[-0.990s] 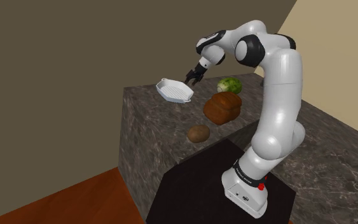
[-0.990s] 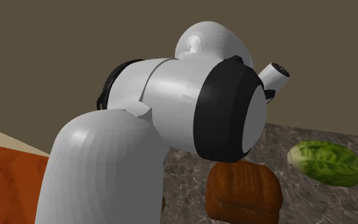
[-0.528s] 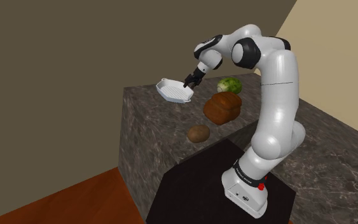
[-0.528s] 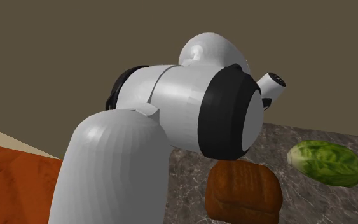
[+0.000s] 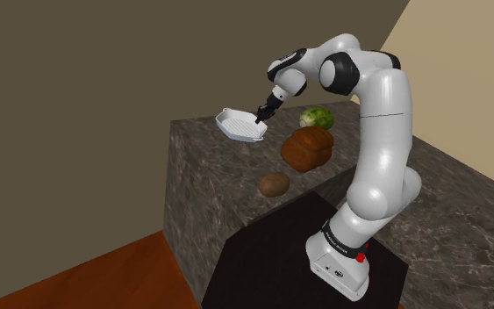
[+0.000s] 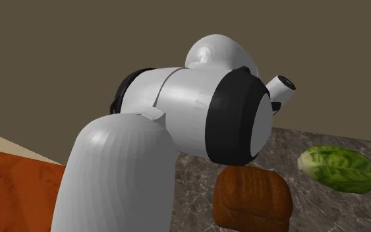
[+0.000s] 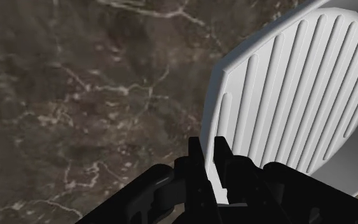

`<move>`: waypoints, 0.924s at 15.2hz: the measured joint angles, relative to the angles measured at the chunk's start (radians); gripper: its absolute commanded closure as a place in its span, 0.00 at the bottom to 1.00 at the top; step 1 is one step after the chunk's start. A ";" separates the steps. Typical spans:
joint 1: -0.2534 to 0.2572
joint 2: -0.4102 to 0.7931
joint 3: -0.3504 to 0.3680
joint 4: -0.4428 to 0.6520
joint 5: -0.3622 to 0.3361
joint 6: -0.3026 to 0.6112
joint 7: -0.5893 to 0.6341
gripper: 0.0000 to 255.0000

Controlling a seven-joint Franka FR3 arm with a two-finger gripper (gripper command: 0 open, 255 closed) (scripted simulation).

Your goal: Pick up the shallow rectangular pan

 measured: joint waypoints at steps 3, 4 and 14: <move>0.001 -0.004 -0.001 -0.001 -0.002 -0.003 0.002 1.00; 0.003 -0.010 -0.004 0.000 -0.006 -0.009 0.007 1.00; 0.016 -0.076 -0.030 0.026 -0.054 -0.089 0.060 1.00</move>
